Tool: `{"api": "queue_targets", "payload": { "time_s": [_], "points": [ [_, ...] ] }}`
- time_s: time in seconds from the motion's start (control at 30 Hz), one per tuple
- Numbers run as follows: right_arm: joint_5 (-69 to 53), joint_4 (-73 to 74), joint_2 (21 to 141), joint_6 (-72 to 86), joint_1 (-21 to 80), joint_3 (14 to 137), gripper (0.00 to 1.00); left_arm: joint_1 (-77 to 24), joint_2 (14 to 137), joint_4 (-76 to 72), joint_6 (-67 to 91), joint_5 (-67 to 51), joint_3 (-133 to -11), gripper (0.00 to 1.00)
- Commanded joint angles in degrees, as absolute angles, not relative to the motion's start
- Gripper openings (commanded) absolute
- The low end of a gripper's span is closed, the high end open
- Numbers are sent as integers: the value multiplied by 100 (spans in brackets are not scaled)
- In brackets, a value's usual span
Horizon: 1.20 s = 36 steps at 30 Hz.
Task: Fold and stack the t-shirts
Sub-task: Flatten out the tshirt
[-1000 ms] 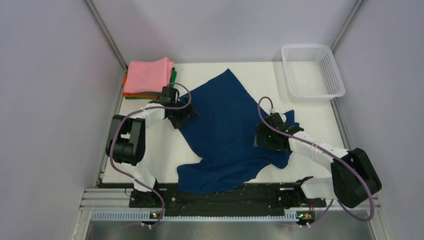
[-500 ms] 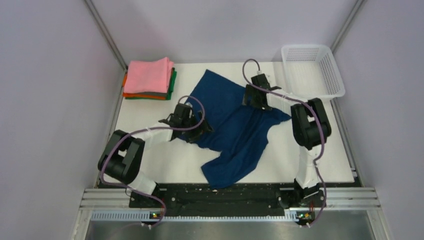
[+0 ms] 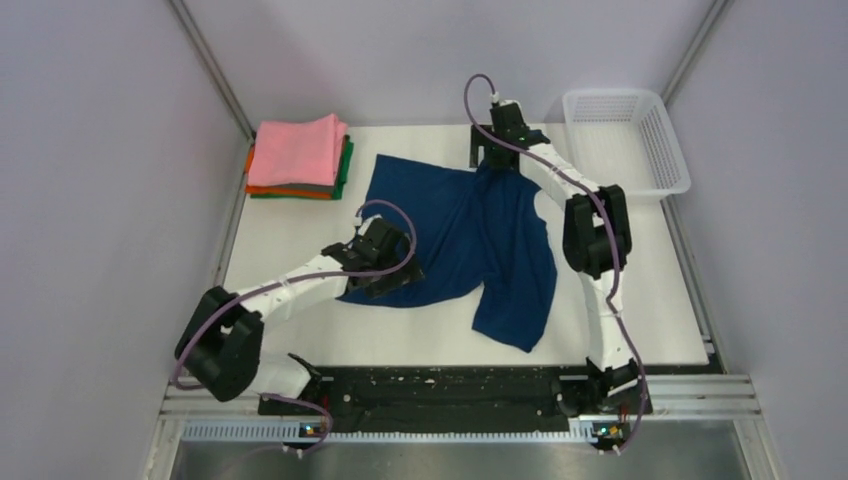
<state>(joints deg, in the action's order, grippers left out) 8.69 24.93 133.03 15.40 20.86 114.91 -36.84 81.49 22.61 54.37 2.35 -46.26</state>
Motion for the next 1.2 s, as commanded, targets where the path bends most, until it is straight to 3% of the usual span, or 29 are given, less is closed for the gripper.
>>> {"api": "queue_targets", "payload": {
  "time_s": [0.0,0.2,0.33,0.47,0.77,1.0,1.07,1.13,1.17],
  "points": [
    [923,2413,11314,1407,2109,10444,99,-3607,7103,3549,5733,1725,-4648,99],
    [1663,1677,8431,2015,2243,7060,99,-2715,5796,4424,6112,2500,-3805,99],
    [1678,1634,6640,2652,2341,5180,99,-1730,5308,3835,5752,1931,-3287,89],
    [1484,1685,5561,3101,2409,4025,99,-1635,5455,3509,5716,1701,-3225,82],
    [1841,2579,4920,3298,2417,3864,99,-1547,6976,2889,5754,1230,-3177,54],
    [1901,2865,5105,3391,2440,3867,99,-1547,7380,2722,5781,1217,-3115,41],
    [1919,2957,5122,3415,2479,3863,99,-1541,7465,2653,5750,1127,-3168,26],
    [1920,3091,5133,3444,2557,3858,99,-1546,7538,2628,5717,1115,-3220,5],
    [1912,3193,5139,3464,2610,3860,99,-1547,7552,2647,5695,1141,-3250,0]
  ]
}}
